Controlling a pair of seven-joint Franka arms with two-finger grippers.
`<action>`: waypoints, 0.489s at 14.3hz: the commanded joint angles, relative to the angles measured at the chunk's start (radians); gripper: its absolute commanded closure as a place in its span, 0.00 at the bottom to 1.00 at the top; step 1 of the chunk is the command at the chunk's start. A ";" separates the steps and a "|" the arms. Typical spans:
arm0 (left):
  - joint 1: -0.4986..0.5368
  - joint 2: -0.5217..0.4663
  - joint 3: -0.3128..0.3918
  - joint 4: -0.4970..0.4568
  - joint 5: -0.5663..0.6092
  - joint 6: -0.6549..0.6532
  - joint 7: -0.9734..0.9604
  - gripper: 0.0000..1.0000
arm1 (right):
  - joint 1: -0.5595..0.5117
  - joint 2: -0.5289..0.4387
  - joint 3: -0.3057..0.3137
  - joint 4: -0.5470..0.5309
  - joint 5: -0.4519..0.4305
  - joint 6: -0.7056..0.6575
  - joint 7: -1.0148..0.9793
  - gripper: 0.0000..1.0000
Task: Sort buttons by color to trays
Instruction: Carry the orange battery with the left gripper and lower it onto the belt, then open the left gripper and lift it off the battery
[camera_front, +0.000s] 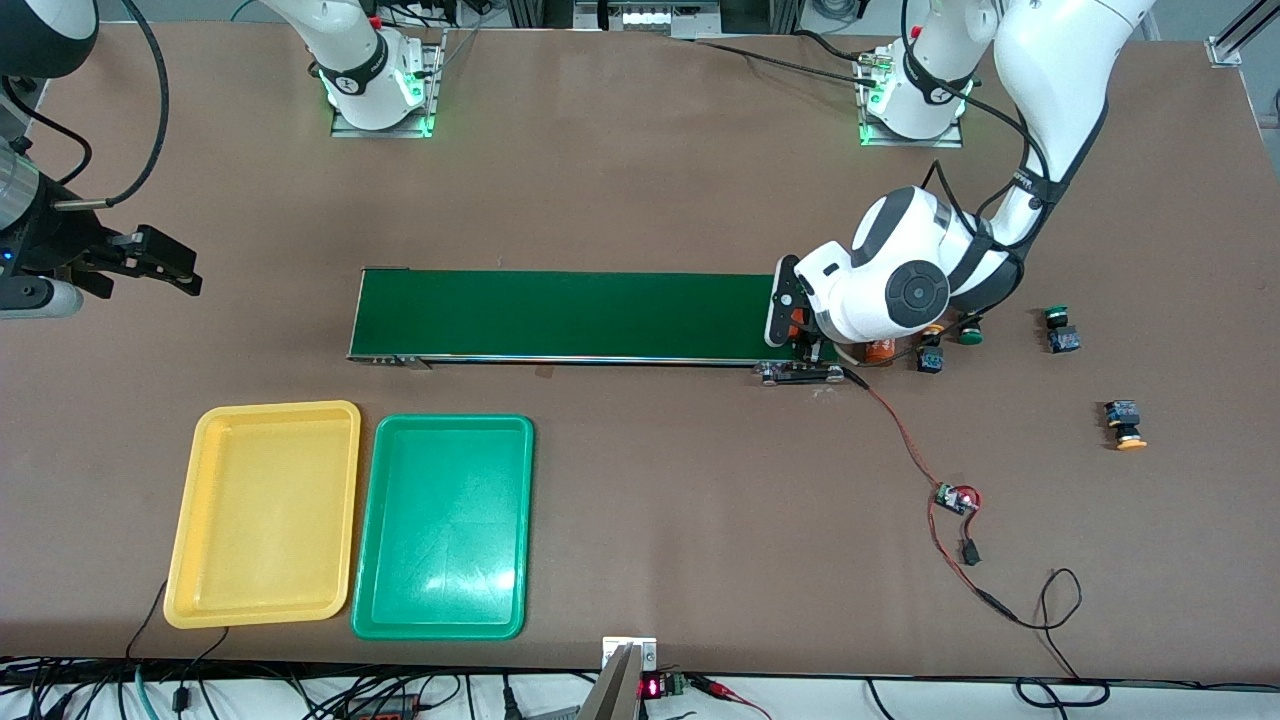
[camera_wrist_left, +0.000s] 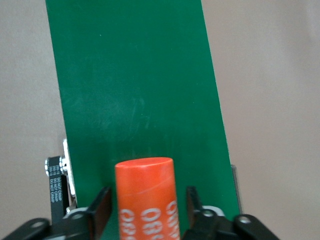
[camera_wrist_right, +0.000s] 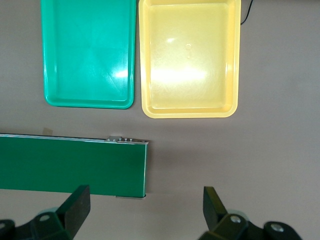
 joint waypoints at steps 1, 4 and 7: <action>-0.003 -0.027 -0.017 0.008 -0.010 -0.009 0.004 0.00 | -0.008 -0.006 0.004 -0.003 -0.008 -0.006 -0.009 0.00; 0.005 -0.056 -0.011 0.023 -0.010 -0.045 0.002 0.00 | -0.007 -0.006 0.003 -0.003 -0.008 -0.006 -0.009 0.00; 0.032 -0.047 0.027 0.070 -0.008 -0.107 0.004 0.00 | -0.010 -0.006 0.003 -0.003 -0.008 -0.006 -0.009 0.00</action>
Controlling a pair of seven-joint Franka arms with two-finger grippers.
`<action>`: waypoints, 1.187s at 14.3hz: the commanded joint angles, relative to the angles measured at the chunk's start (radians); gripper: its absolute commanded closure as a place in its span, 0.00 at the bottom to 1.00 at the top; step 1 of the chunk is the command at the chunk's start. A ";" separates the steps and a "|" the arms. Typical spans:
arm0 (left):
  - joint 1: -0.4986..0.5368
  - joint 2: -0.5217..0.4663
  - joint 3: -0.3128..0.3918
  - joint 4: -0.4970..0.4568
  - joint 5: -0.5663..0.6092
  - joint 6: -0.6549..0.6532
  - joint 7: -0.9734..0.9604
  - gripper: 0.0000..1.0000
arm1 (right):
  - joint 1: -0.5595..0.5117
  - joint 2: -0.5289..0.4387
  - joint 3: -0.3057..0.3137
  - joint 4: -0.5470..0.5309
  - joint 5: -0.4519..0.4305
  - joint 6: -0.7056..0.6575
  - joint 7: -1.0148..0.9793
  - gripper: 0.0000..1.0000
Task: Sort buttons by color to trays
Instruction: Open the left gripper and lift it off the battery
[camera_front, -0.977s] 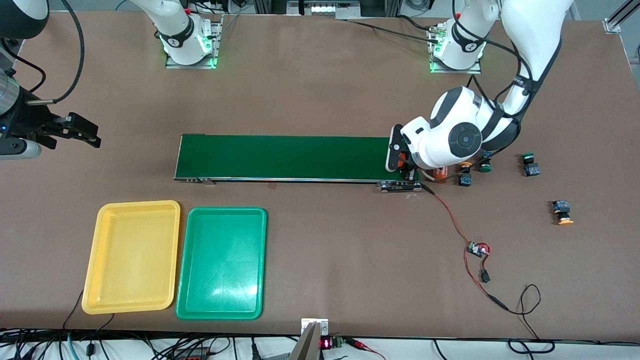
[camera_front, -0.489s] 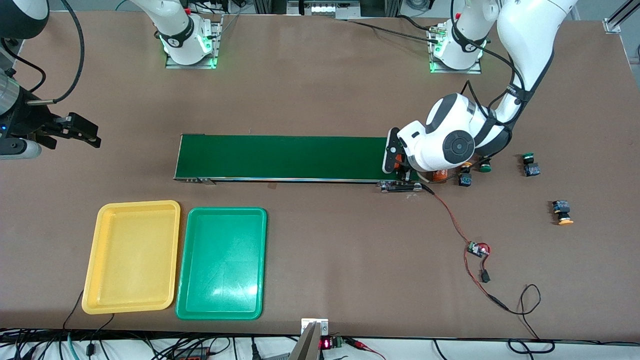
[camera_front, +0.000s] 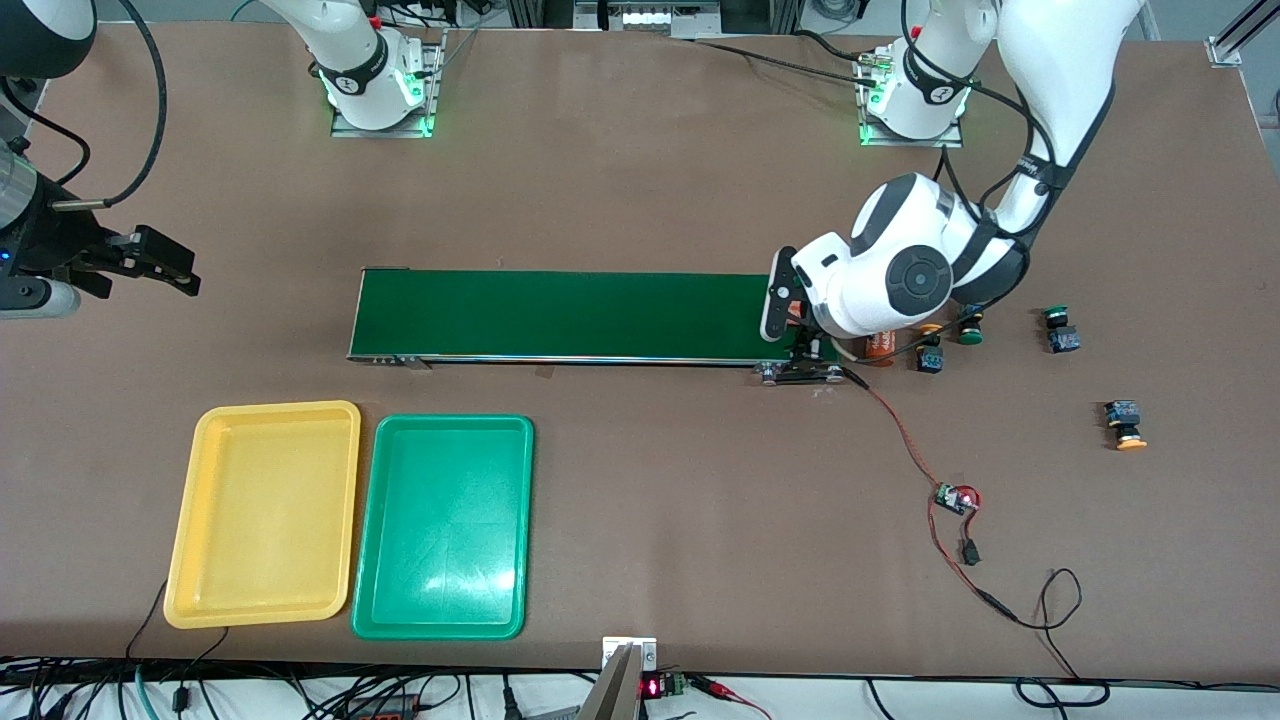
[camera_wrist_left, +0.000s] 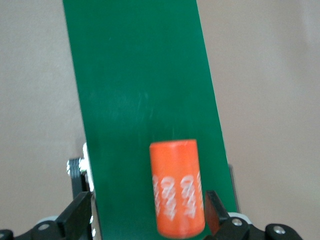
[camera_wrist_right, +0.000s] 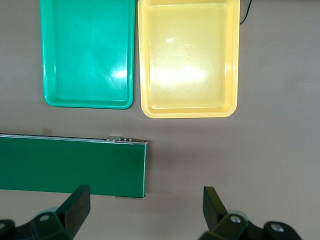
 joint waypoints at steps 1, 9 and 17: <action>0.038 -0.010 0.035 0.043 -0.007 -0.073 0.008 0.00 | -0.009 -0.006 0.002 -0.003 -0.006 -0.006 -0.007 0.00; 0.048 0.041 0.159 0.304 0.145 -0.225 0.018 0.00 | -0.007 -0.004 0.000 -0.004 -0.006 -0.006 -0.007 0.00; 0.029 0.020 0.310 0.247 0.099 -0.044 0.003 0.00 | -0.007 -0.004 0.000 -0.004 -0.007 -0.006 -0.009 0.00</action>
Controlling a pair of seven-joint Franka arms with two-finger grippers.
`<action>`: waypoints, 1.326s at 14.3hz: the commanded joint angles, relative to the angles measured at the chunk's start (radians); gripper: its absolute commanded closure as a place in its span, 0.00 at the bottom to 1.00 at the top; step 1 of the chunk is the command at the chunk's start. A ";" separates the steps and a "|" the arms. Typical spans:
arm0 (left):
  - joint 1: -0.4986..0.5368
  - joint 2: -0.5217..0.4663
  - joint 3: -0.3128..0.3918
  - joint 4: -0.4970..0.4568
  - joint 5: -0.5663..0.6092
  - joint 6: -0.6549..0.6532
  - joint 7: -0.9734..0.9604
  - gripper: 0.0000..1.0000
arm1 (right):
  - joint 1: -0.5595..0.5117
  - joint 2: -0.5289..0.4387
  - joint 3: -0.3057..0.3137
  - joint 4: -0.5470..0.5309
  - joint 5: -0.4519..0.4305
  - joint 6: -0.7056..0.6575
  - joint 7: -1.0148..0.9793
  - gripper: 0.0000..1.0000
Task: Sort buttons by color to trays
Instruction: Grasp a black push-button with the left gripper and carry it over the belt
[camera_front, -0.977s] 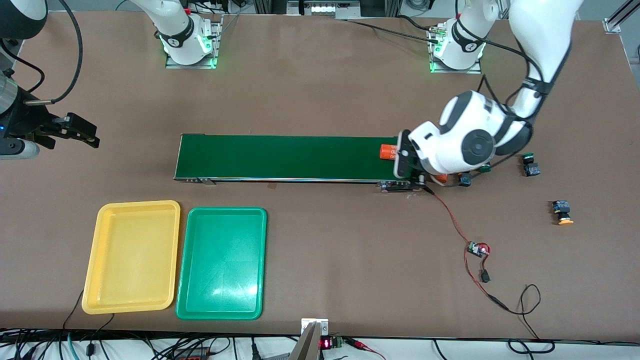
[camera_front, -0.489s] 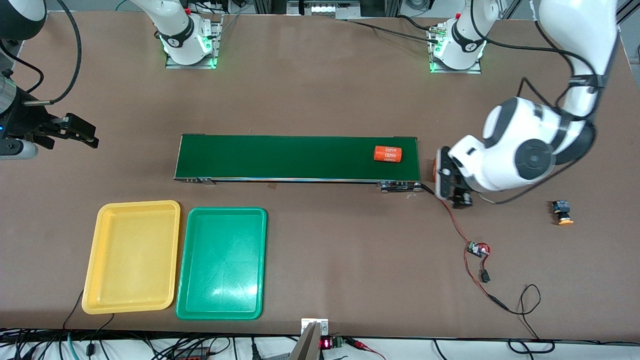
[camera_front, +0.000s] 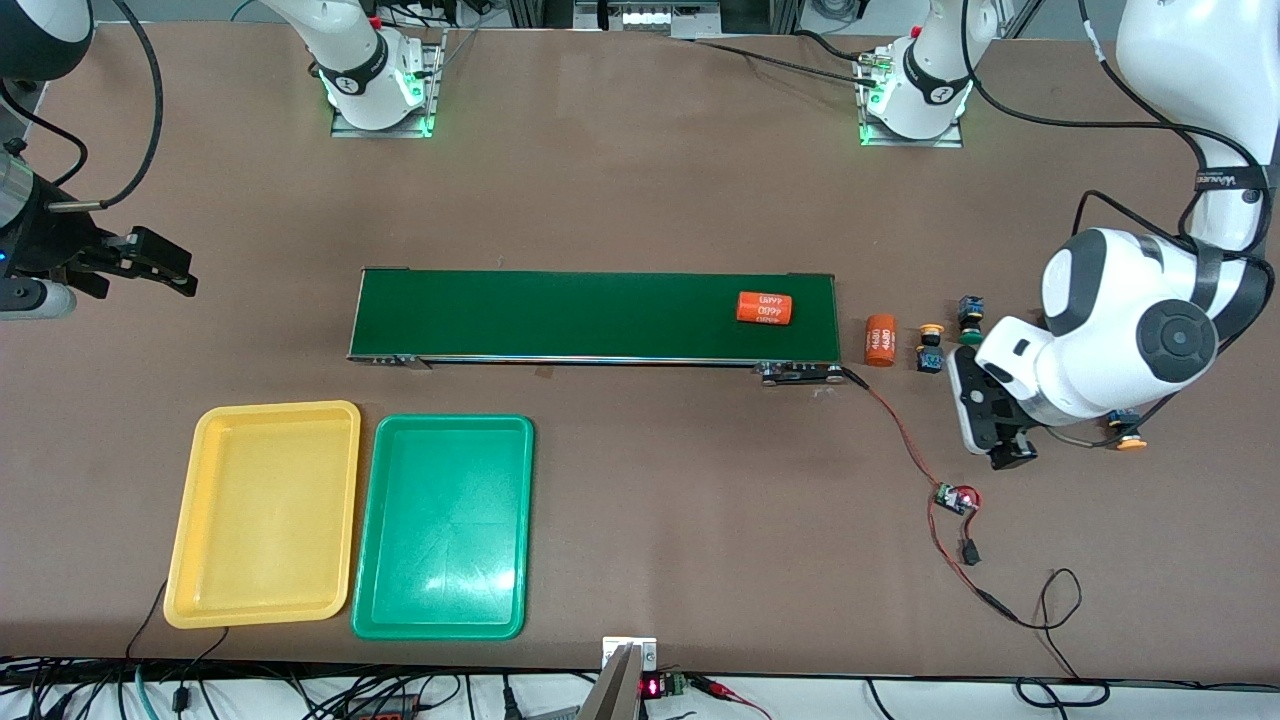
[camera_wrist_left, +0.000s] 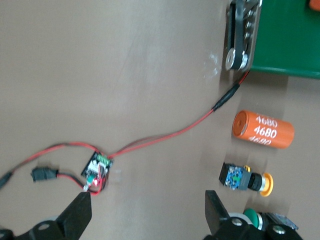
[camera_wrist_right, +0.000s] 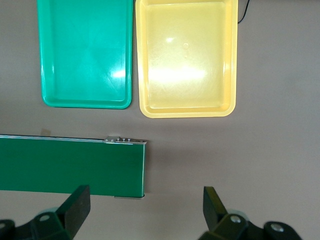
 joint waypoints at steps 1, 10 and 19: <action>-0.032 -0.027 0.044 -0.027 -0.020 -0.004 -0.023 0.00 | -0.005 -0.006 0.004 -0.004 -0.006 -0.006 -0.009 0.00; -0.026 -0.081 0.083 -0.199 -0.018 -0.019 -0.880 0.00 | -0.005 -0.006 0.004 -0.004 -0.006 -0.006 -0.007 0.00; -0.021 -0.006 0.083 -0.352 -0.066 0.189 -1.086 0.00 | -0.005 -0.006 0.004 -0.004 -0.006 -0.006 -0.007 0.00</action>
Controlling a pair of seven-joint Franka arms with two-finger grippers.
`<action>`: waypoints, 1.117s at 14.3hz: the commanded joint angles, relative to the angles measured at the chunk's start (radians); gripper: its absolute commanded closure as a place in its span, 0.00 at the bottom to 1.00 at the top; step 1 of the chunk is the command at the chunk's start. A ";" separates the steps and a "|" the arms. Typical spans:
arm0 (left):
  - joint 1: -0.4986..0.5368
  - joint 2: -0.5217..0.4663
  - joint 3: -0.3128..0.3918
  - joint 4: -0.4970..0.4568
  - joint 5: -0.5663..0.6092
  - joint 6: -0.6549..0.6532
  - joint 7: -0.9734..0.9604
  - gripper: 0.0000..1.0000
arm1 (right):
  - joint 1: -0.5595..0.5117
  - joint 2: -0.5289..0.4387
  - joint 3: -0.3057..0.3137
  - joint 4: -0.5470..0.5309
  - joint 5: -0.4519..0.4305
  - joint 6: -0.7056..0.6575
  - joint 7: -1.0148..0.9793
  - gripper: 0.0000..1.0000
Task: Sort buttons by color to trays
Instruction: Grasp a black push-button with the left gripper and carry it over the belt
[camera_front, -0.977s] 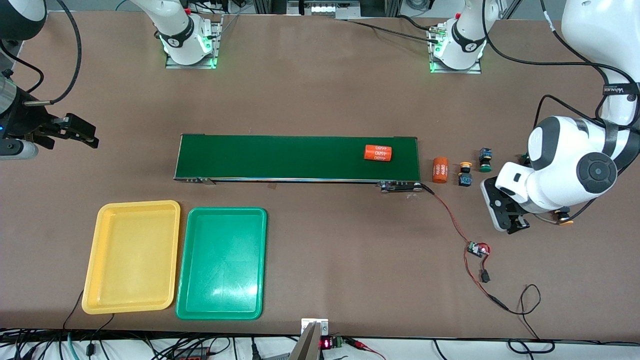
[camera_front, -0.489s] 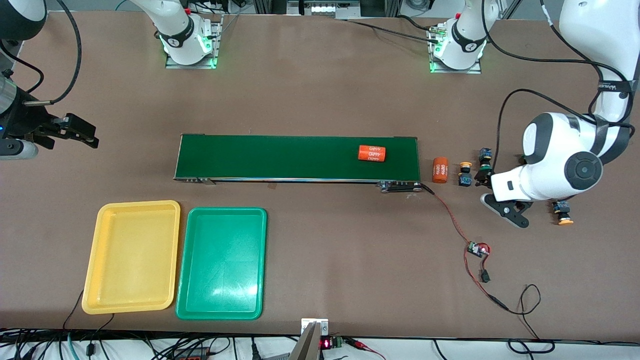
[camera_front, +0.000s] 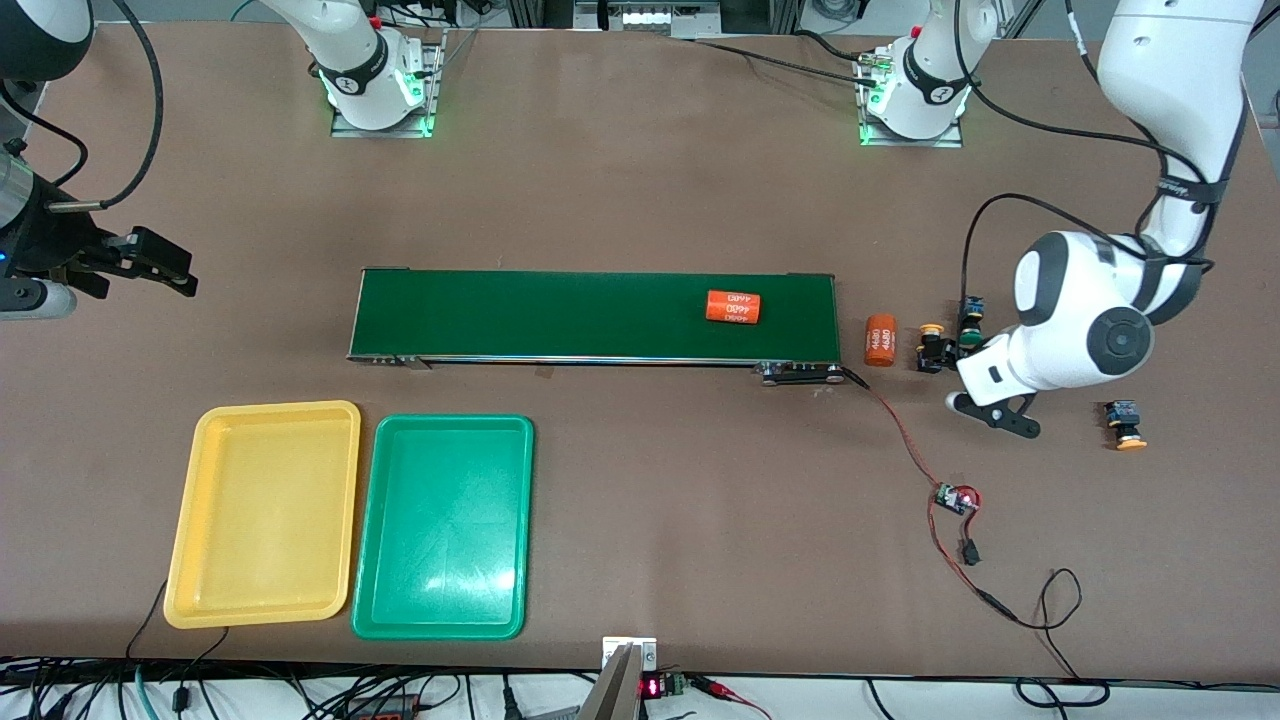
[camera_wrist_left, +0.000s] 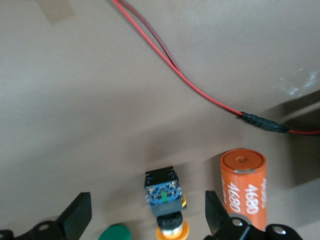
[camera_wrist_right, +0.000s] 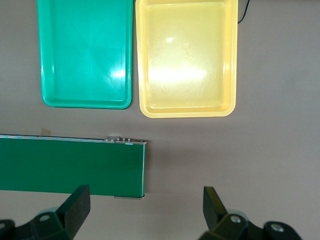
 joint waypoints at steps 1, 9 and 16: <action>-0.007 0.009 0.007 -0.021 -0.016 0.039 -0.059 0.00 | -0.005 -0.006 0.004 -0.004 -0.006 -0.006 -0.007 0.00; -0.005 0.032 0.007 -0.079 -0.024 0.039 -0.080 0.00 | -0.006 -0.006 0.004 -0.005 -0.006 -0.007 -0.007 0.00; -0.017 0.019 0.007 -0.119 -0.024 0.024 -0.115 0.74 | -0.006 -0.006 0.004 -0.005 -0.006 -0.007 -0.007 0.00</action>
